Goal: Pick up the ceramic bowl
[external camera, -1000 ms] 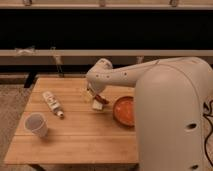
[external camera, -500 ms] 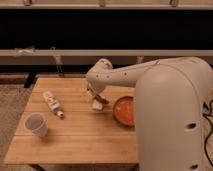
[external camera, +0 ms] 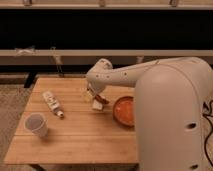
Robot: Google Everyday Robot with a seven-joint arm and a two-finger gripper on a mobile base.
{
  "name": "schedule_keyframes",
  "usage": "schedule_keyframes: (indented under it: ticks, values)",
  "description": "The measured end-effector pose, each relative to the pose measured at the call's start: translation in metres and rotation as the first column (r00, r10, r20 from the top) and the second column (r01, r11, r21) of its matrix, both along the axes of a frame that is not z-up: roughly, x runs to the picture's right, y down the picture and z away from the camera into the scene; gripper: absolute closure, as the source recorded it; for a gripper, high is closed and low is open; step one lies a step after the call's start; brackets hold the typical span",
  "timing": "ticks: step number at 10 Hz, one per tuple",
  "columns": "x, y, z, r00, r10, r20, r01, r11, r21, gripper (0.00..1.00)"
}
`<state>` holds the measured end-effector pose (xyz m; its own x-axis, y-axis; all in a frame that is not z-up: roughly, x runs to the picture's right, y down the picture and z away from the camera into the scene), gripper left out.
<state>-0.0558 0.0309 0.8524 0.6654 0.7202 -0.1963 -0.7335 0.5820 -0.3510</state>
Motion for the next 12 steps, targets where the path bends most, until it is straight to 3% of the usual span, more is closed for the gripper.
schedule_keyframes:
  ticks: [9,12]
  values:
    - [0.0,-0.002,0.001,1.0,-0.002,-0.005,0.002,1.0,-0.001,0.2]
    - [0.031,-0.006,0.015,0.998,0.022,-0.052,-0.024,0.9992,-0.033,0.2]
